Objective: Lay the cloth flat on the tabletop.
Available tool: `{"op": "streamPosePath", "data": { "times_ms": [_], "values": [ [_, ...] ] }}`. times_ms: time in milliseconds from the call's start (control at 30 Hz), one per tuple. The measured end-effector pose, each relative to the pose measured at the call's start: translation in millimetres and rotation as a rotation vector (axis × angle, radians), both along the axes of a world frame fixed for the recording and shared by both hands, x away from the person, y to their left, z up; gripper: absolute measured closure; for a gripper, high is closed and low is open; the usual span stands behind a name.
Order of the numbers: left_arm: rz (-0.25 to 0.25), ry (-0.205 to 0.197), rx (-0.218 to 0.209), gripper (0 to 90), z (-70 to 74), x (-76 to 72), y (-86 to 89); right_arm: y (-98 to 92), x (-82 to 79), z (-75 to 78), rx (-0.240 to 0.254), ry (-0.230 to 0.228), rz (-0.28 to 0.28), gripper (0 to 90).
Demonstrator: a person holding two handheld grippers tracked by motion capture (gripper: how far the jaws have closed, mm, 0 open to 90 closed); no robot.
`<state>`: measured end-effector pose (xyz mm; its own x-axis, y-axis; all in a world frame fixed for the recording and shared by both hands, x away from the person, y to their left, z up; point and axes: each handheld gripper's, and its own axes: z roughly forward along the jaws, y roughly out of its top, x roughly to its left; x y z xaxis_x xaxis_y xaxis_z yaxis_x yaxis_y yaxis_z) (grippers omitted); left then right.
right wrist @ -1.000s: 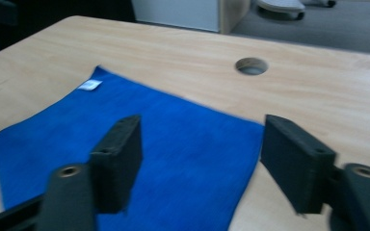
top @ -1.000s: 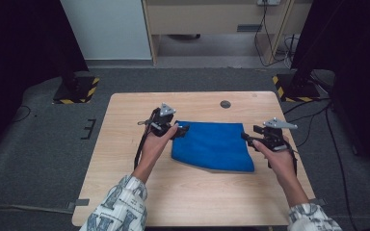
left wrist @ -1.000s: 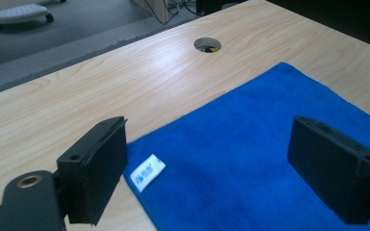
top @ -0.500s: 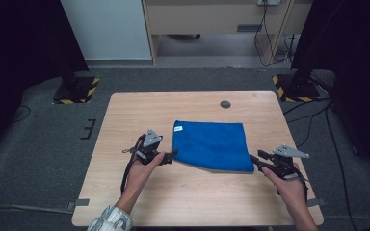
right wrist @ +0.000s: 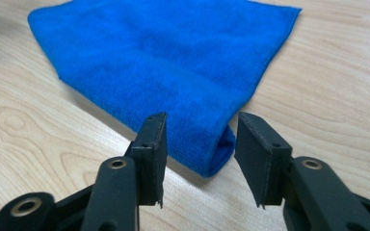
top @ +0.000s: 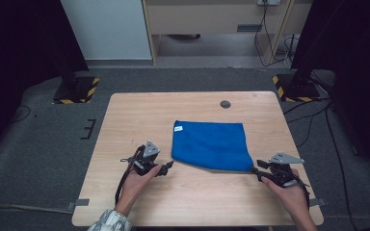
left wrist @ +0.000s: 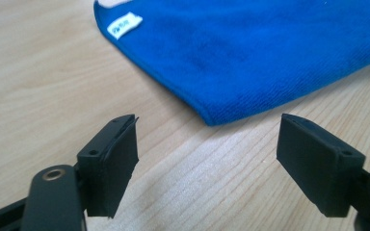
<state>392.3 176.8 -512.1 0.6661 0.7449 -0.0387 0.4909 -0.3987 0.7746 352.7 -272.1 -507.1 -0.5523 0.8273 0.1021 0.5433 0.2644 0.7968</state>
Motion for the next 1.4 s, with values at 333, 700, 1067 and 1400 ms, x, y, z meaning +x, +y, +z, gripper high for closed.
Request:
{"op": "streamPosePath", "data": {
  "times_ms": [333,700,1067,1400],
  "values": [
    [-0.026,0.051,0.013,24.4,-12.2,5.8,-13.2,-2.0,-0.1,-7.2,-0.005,0.043,0.002,41.4],
    [-0.059,0.051,0.039,38.0,-19.5,12.1,-30.0,3.9,5.6,-16.4,-0.006,0.087,0.070,58.4],
    [-0.044,0.015,0.032,70.1,-21.2,18.1,-29.7,6.8,9.1,-14.8,0.019,0.066,0.102,79.1],
    [-0.045,0.026,0.004,86.5,-14.8,19.1,-23.9,7.8,11.1,-10.1,0.040,0.044,0.105,88.1]
  ]
}}
